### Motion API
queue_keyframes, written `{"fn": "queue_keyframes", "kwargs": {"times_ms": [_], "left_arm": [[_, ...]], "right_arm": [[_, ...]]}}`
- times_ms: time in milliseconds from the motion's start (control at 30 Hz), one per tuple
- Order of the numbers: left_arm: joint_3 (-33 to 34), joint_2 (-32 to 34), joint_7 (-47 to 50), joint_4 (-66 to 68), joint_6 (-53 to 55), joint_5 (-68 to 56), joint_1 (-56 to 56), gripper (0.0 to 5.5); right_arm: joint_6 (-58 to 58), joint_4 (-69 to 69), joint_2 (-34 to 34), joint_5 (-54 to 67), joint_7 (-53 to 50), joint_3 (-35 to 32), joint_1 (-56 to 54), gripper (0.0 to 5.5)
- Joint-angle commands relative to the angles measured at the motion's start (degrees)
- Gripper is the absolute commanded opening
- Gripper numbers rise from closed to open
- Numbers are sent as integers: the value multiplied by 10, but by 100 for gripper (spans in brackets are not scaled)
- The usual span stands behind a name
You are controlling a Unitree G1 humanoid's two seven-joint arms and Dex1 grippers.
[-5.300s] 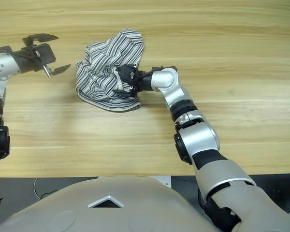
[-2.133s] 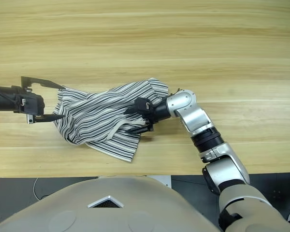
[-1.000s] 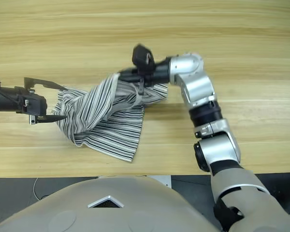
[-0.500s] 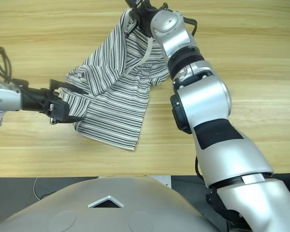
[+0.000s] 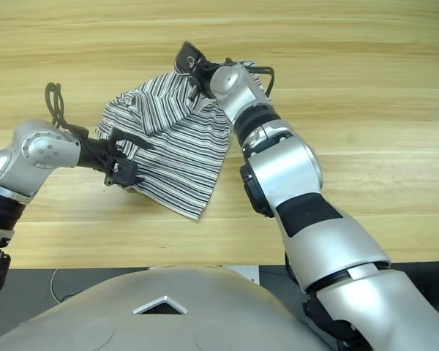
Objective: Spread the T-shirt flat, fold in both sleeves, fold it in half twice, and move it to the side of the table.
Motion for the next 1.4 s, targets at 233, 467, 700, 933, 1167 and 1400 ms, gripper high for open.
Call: {"fn": "queue_keyframes", "kwargs": {"times_ms": [233,467,700,933,1167,1400], "left_arm": [[82,133,-125,-311,151,-193,101,435],[82,52,-124,-290,217,-296,29,435],[93,-13,-92,-96,169,-260,-52,435],[56,-91,-79,148,86,-191,-110,435],[67,-97,-85,189,50,-184,-121,435],[112,-83,-81,137,55,-222,-134,435]], "right_arm": [[0,-6,-86,-57,74,37,-47,139],[-59,-45,-75,50,344,-28,-13,139],[-11,-202,-91,157,548,-57,90,139],[84,-381,-79,199,566,-17,225,139],[37,-273,-72,165,477,13,223,139],[157,-520,-204,216,638,46,335,139]]}}
